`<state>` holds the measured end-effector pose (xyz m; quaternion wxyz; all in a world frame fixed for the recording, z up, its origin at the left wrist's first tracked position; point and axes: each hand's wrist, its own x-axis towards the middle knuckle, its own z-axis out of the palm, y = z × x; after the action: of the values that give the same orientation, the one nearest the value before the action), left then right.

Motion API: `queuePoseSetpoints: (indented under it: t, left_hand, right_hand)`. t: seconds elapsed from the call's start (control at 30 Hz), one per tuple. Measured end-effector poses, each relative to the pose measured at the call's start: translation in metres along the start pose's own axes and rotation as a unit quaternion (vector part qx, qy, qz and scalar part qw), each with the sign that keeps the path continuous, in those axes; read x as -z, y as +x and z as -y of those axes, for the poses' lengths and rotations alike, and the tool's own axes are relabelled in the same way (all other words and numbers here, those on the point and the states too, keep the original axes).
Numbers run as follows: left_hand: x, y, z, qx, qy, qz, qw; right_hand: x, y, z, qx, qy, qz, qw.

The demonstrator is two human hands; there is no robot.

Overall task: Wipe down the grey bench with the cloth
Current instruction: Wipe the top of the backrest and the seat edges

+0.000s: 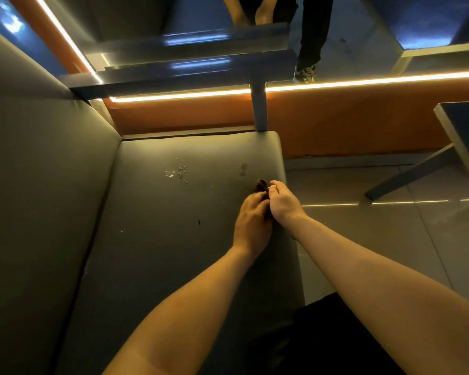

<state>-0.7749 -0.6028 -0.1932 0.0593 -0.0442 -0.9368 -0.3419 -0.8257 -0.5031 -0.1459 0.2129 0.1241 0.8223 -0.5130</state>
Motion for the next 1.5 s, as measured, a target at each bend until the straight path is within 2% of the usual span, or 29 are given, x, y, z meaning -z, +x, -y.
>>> queuePoseSetpoints:
  t: [0.13,0.2,0.27,0.33,0.37,0.43,0.63,0.77,0.83,0.9,1.0,1.07,1.13,1.2,1.4,1.5]
  left_hand:
    - [-0.002,-0.006,0.002,-0.059,0.045,0.003,0.997]
    - [0.008,0.002,0.014,-0.061,0.076,-0.002,0.995]
    - [0.024,0.013,0.035,-0.003,0.104,-0.042,0.994]
    - [0.044,0.023,0.057,0.102,0.095,-0.088,0.986]
    - [0.05,0.027,0.062,0.147,0.087,-0.095,0.981]
    - [0.049,0.03,0.058,0.176,0.076,-0.085,0.978]
    - [0.013,0.015,0.007,0.11,0.022,-0.052,0.992]
    - [0.002,0.006,0.0,-0.005,0.03,0.004,1.0]
    - [0.006,0.008,0.009,-0.028,0.053,0.013,0.998]
    - [0.015,0.021,0.023,-0.003,0.076,-0.028,0.997]
    - [0.034,0.047,0.044,0.126,0.057,-0.121,0.983]
    - [0.038,0.063,0.049,0.178,0.047,-0.138,0.973]
    - [0.03,0.076,0.041,0.185,0.042,-0.127,0.973]
    - [0.017,0.084,0.024,0.171,0.026,-0.112,0.978]
    - [-0.023,0.086,-0.018,0.063,0.022,-0.032,0.997]
    - [-0.027,0.07,-0.023,-0.007,0.012,0.011,1.0]
  right_hand:
    - [-0.001,0.0,-0.003,0.018,-0.007,0.003,1.0]
    - [0.001,0.001,-0.004,0.028,-0.039,0.001,0.999]
    - [0.0,-0.001,-0.006,0.043,-0.079,0.01,0.996]
    - [-0.004,-0.006,-0.01,0.059,-0.111,0.015,0.992]
    - [-0.006,-0.008,-0.012,0.067,-0.118,0.015,0.991]
    - [-0.006,-0.009,-0.016,0.078,-0.124,0.018,0.989]
    - [0.013,-0.002,-0.017,0.08,-0.059,0.026,0.995]
    - [0.016,0.001,-0.01,0.109,-0.096,-0.044,0.988]
    - [0.016,0.004,-0.009,0.098,-0.102,-0.05,0.989]
    - [0.017,0.008,-0.01,0.085,-0.127,-0.028,0.988]
    - [0.025,0.018,-0.014,0.084,-0.158,-0.008,0.984]
    - [0.028,0.023,-0.018,0.088,-0.137,-0.007,0.987]
    - [0.029,0.025,-0.02,0.086,-0.12,-0.007,0.989]
    - [0.029,0.027,-0.022,0.073,-0.088,-0.005,0.993]
    - [0.05,0.039,-0.019,0.001,0.088,0.032,0.996]
    - [0.049,0.038,-0.025,0.016,0.124,0.009,0.992]
